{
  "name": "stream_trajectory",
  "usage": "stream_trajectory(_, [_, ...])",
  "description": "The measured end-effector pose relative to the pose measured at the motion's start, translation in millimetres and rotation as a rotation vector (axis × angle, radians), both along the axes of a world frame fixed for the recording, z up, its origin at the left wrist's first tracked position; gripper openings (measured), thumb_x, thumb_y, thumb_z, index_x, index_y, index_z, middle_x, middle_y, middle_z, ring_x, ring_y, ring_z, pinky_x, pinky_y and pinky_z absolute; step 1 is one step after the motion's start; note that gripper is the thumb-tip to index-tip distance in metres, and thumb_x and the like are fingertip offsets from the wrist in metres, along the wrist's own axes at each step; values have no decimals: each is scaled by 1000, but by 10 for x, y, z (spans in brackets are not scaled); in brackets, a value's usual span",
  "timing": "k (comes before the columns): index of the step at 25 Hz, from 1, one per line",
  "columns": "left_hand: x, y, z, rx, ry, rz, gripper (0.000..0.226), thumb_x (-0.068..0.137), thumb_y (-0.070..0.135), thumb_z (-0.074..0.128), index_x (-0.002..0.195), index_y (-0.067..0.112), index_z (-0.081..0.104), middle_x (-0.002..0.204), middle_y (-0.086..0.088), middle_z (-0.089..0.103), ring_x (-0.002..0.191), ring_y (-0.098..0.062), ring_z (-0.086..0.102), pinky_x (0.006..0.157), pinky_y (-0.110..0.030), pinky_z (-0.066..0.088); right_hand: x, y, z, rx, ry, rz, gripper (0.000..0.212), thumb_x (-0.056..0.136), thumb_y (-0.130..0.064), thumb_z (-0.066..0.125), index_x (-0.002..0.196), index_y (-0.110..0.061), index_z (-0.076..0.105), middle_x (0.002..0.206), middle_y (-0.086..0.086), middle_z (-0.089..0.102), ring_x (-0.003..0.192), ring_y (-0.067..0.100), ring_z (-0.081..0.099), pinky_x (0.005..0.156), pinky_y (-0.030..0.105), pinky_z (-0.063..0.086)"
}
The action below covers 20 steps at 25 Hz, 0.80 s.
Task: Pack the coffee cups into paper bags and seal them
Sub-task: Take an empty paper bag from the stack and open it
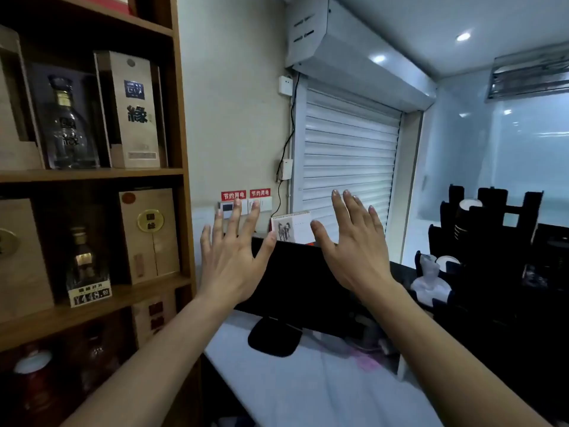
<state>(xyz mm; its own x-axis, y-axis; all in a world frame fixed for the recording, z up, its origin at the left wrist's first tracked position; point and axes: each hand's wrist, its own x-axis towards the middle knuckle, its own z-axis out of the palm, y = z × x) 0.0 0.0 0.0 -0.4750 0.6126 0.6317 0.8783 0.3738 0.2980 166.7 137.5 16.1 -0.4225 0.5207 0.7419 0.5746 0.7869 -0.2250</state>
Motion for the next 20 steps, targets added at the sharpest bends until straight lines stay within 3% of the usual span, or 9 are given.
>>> stream_trajectory(8, [535, -99, -700, -76, -70, -136, 69, 93, 73, 6, 157, 48, -1, 169, 6, -1, 155, -21, -6, 123, -47, 1, 455, -164, -754, -106, -66, -48, 75, 102, -58, 38, 163, -21, 17, 168, 7, 21, 155, 22, 18, 127, 42, 12])
stream_trajectory(20, [1529, 12, -1398, -212, -215, -388, 75, 87, 77, 7, 156, 50, 2, 168, 12, 0, 154, -16, -5, 123, -43, 4, 1695, -445, -1636, -300, -118, -257, 74, 102, -58, 41, 163, -26, 14, 170, 1, 16, 155, 17, 13, 128, 36, 5])
